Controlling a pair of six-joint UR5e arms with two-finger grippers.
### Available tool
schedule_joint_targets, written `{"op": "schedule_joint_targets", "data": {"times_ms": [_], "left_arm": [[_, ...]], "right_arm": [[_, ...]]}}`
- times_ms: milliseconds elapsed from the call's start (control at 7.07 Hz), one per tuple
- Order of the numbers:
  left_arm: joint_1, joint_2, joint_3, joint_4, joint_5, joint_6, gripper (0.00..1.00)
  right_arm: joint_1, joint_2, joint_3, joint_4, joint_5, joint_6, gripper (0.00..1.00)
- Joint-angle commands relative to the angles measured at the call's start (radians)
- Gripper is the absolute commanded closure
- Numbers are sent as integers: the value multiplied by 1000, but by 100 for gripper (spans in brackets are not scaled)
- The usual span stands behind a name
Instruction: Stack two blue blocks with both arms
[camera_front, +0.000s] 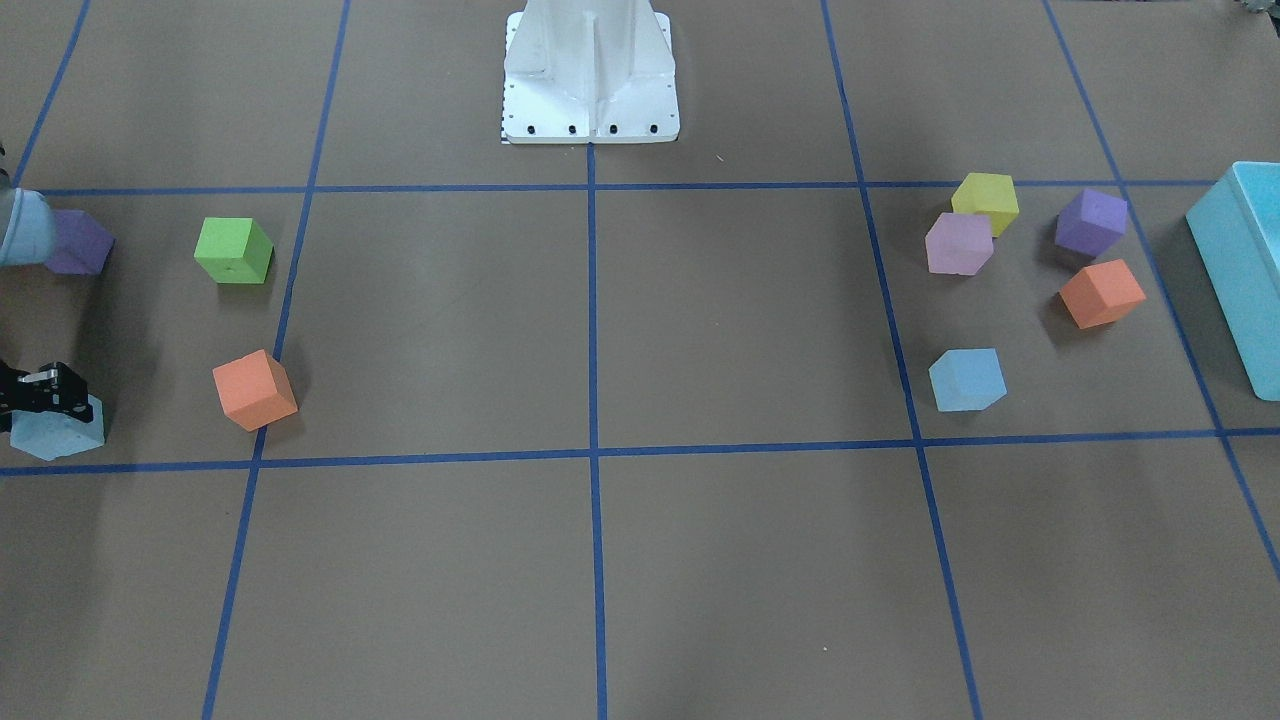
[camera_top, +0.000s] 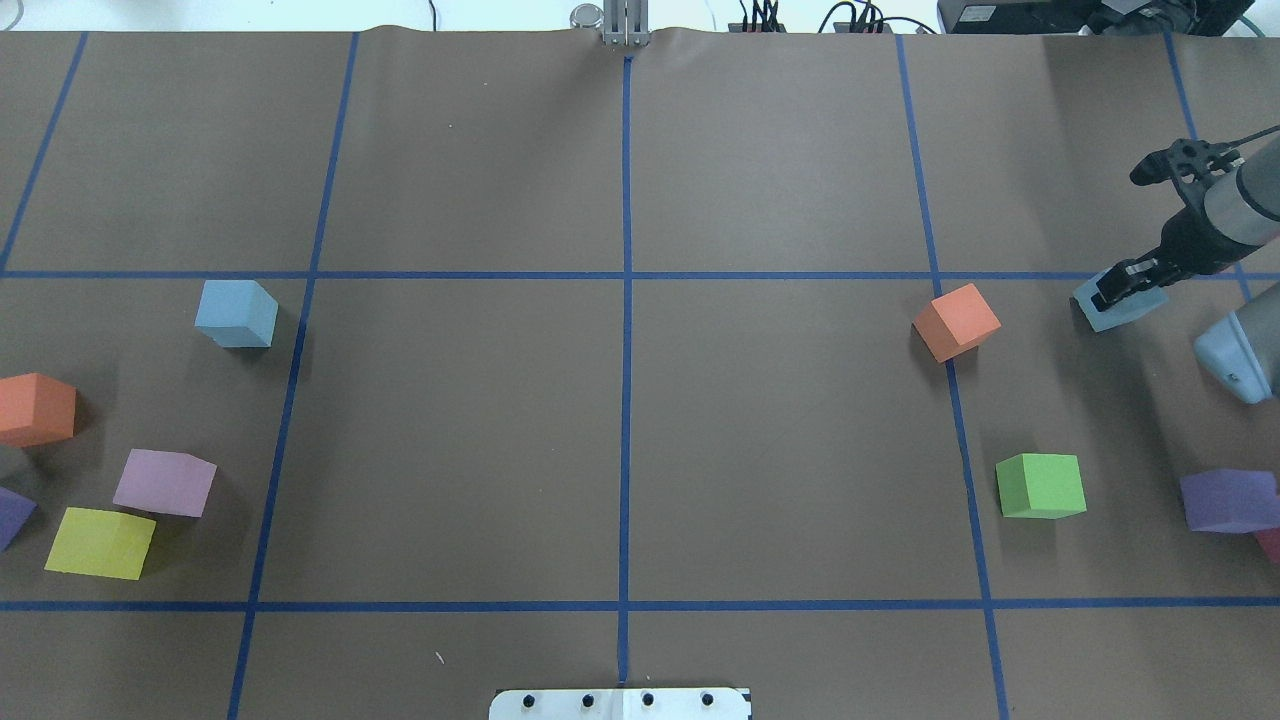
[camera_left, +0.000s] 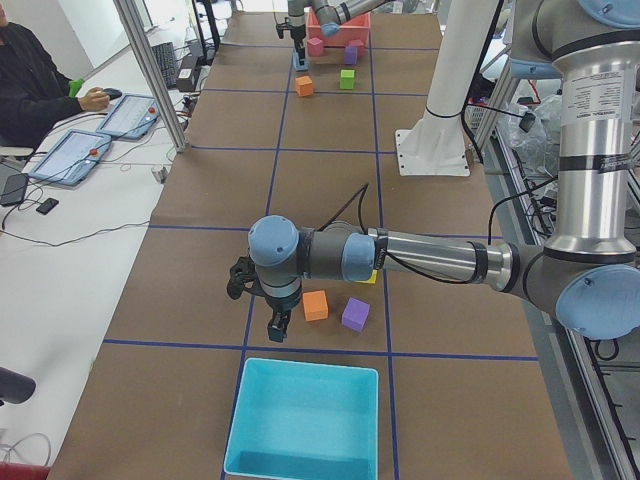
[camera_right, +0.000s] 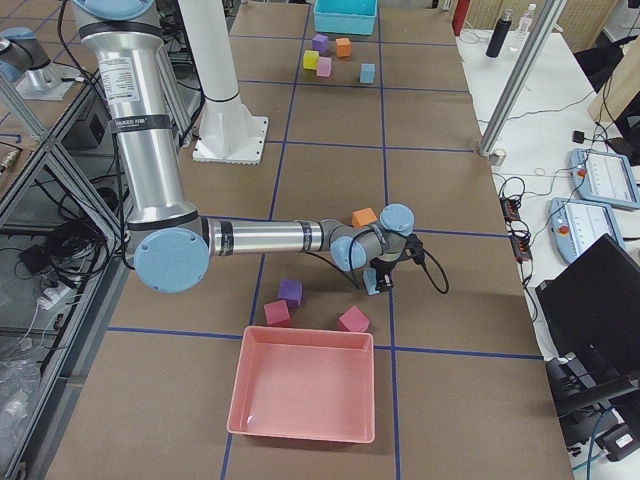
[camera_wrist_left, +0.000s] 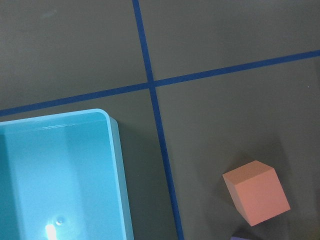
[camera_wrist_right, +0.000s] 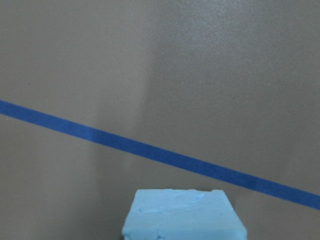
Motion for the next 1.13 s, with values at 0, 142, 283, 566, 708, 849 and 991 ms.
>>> {"op": "schedule_joint_targets", "data": {"times_ms": [0,142,283,566,708,849,991], "left_arm": [[10,-42,-6,-9,-3,-127,2],[30,-62,-6,-40,-6,-222,2],[102,-79,-6,-105,-6,-343,2],[287,-120,8,-208,12,-581,2],[375,-163,11,-245,54,-713,2],[442,-221,16,-245,81,-804,2],[505,-273,28,-244,100,-875,2]], "right_arm": [[1,40,81,-68,10,69,44],[1,92,153,-207,8,84,44],[0,167,236,-396,7,86,44],[-58,296,301,-550,1,235,44],[-119,346,299,-550,-10,341,44],[-176,403,301,-549,-41,447,44],[-251,463,292,-549,-96,566,44]]}}
